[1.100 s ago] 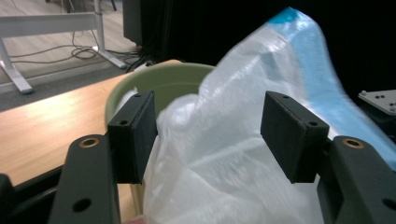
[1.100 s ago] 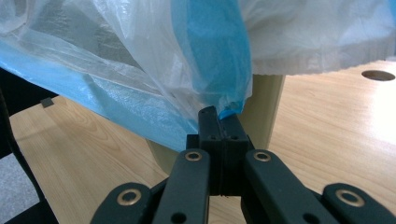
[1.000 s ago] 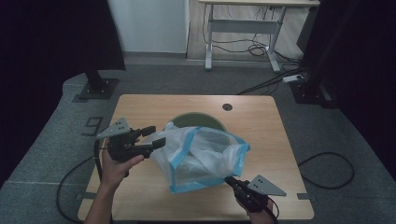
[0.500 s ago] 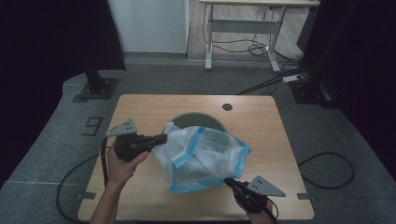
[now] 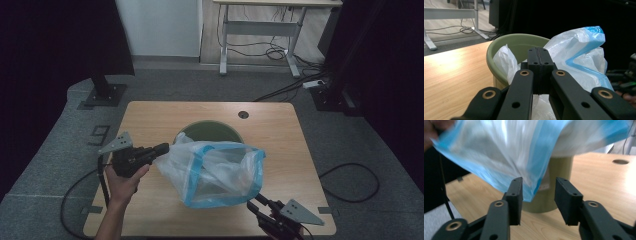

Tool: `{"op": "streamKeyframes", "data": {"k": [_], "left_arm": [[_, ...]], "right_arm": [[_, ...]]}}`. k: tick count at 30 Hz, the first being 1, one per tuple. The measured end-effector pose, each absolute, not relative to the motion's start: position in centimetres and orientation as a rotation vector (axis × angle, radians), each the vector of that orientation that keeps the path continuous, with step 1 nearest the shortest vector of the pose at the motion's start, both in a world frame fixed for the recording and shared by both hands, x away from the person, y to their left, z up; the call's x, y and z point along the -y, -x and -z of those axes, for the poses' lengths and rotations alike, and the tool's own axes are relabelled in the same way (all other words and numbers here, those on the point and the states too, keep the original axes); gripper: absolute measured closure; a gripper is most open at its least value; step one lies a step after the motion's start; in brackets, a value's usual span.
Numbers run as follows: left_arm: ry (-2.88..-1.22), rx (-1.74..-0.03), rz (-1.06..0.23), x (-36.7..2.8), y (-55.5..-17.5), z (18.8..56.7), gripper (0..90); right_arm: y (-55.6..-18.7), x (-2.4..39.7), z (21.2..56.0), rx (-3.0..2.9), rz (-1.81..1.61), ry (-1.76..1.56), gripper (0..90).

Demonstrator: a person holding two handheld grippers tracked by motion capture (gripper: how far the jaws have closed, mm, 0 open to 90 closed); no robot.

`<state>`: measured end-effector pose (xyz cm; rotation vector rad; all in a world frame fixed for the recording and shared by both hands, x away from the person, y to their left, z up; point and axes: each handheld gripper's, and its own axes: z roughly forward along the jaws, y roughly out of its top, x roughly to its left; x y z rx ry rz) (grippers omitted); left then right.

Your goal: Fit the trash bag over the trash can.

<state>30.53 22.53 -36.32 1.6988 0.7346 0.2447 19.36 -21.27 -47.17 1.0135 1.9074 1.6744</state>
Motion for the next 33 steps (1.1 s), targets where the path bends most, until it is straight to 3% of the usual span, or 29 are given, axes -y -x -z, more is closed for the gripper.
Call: {"op": "streamKeyframes", "data": {"k": [7,14,18,33], "left_arm": [[-1.697,-0.727,-0.246,-22.5,-30.3,36.3,89.8],[-1.699,-0.723,-0.252,-22.5,-30.1,36.3,89.9],[-1.695,-0.719,-0.253,-22.6,-29.9,36.4,89.8],[-1.698,-0.732,-0.242,-22.7,-30.0,37.0,89.8]], "right_arm": [[-19.1,23.9,44.1,-1.797,-1.731,-1.049,49.7],[-23.9,23.3,41.1,-1.85,-1.668,-1.022,46.1],[-25.8,22.6,41.2,-1.881,-1.682,-1.065,44.5],[-26.8,21.4,42.4,-1.932,-1.729,-1.136,37.2]]}}
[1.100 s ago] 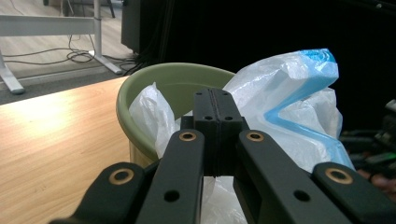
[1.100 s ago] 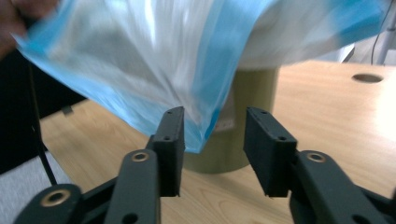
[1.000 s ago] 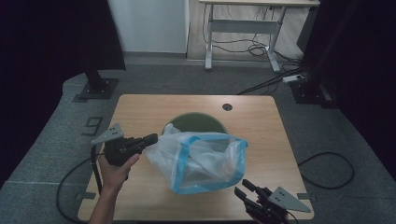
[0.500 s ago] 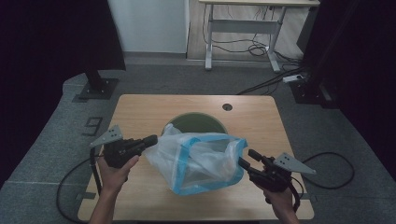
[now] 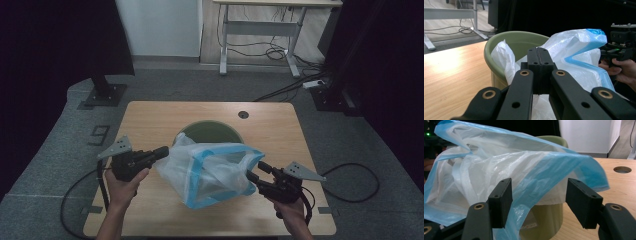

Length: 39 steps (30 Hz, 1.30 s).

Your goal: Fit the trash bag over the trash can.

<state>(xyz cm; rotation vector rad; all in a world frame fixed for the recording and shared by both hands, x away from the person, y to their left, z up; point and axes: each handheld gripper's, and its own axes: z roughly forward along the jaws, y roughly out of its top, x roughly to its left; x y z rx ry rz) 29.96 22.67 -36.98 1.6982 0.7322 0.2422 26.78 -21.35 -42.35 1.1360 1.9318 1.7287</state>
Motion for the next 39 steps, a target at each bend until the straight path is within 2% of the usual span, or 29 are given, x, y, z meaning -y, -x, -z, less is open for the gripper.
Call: {"op": "streamKeyframes", "data": {"k": [6,16,23,31,39], "left_arm": [[-1.699,-0.735,-0.243,-22.8,-29.9,37.1,89.8],[-1.697,-0.73,-0.249,-22.6,-29.7,37.2,89.8],[-1.697,-0.73,-0.247,-22.8,-29.5,37.4,89.8],[-1.689,-0.734,-0.243,-22.9,-29.6,37.6,89.8],[-1.695,-0.738,-0.235,-22.8,-29.7,37.7,89.8]], "right_arm": [[-26.5,21.7,41.9,-1.887,-1.697,-1.119,37.1],[-26.6,21.2,38.1,-1.854,-1.712,-1.009,36.2],[-28.1,19.7,38.4,-1.909,-1.679,-0.983,37.5],[-29.1,19.5,36.3,-1.955,-1.631,-0.91,38.5],[-29.8,18.7,37.6,-2.02,-1.635,-0.874,38.6]]}}
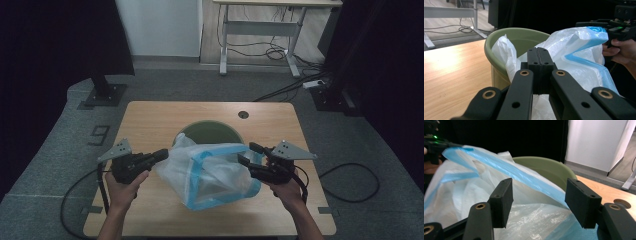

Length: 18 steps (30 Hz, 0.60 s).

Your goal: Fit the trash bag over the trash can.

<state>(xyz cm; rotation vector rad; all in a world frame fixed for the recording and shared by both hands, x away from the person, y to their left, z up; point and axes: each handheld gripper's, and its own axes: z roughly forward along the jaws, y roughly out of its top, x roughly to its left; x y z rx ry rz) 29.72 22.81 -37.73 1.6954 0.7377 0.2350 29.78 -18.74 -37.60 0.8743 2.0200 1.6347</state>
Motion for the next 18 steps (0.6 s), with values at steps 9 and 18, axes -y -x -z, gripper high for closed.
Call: {"op": "streamKeyframes", "data": {"k": [9,18], "left_arm": [[-1.696,-0.74,-0.235,-22.8,-29.8,37.7,89.8],[-1.691,-0.741,-0.24,-22.7,-30.0,37.7,89.8]], "right_arm": [[-31.1,18.6,38.6,-2.032,-1.597,-0.86,41.0],[-31.9,18.5,39.1,-2.085,-1.591,-0.805,64.5]]}}
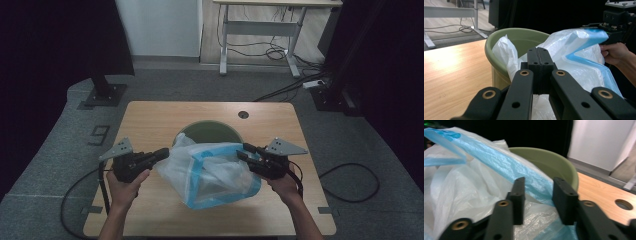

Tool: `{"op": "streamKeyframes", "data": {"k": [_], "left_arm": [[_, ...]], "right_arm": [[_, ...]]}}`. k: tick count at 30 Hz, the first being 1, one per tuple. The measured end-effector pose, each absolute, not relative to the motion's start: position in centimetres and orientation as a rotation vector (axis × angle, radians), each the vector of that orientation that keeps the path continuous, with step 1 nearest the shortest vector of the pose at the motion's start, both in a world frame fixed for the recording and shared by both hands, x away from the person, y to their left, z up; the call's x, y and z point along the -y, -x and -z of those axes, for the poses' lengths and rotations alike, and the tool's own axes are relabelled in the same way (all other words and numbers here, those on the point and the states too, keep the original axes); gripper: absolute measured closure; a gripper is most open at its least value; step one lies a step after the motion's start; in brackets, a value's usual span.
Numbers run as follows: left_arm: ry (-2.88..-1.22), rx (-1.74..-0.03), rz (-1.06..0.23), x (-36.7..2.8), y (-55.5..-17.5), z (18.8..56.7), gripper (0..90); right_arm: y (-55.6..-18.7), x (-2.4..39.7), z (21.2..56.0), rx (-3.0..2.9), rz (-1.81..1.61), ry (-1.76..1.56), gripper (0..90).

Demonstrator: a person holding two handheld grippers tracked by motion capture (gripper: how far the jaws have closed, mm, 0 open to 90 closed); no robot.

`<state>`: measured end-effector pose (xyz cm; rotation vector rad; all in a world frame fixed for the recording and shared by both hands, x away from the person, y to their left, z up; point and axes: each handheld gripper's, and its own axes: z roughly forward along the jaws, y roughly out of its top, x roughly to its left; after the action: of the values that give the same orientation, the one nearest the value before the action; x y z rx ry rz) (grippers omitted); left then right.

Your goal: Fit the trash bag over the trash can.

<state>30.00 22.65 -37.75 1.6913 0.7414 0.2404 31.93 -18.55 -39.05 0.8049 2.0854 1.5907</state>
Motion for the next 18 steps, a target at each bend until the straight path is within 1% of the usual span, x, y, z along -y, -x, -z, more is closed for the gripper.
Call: {"op": "streamKeyframes", "data": {"k": [1,2,5,9,11,12,13,15,18], "left_arm": [[-1.69,-0.742,-0.241,-22.7,-30.0,37.7,89.8],[-1.69,-0.742,-0.241,-22.6,-30.0,37.7,89.8],[-1.689,-0.741,-0.243,-22.5,-30.0,37.7,89.8],[-1.692,-0.74,-0.246,-22.4,-30.1,37.7,89.8],[-1.689,-0.742,-0.248,-22.5,-30.1,37.7,89.8],[-1.686,-0.747,-0.251,-22.5,-30.1,37.7,89.9],[-1.686,-0.747,-0.251,-22.5,-30.1,37.7,89.8],[-1.674,-0.759,-0.261,-22.8,-30.2,37.7,89.8],[-1.667,-0.767,-0.275,-23.1,-30.1,37.7,89.9]], "right_arm": [[-31.9,18.6,39.2,-2.094,-1.596,-0.794,67.6],[-31.9,18.7,39.3,-2.101,-1.604,-0.788,74.9],[-31.8,18.8,39.5,-2.11,-1.604,-0.784,82.4],[-31.8,18.9,39.4,-2.096,-1.605,-0.789,83.0],[-31.7,19.2,39.3,-2.073,-1.615,-0.797,67.7],[-31.6,19.2,39.3,-2.068,-1.614,-0.798,62.3],[-31.6,19.2,39.3,-2.068,-1.614,-0.798,62.3],[-31.2,19.3,39.4,-2.057,-1.6,-0.823,51.2],[-30.2,19.7,39.8,-2.043,-1.602,-0.83,49.5]]}}
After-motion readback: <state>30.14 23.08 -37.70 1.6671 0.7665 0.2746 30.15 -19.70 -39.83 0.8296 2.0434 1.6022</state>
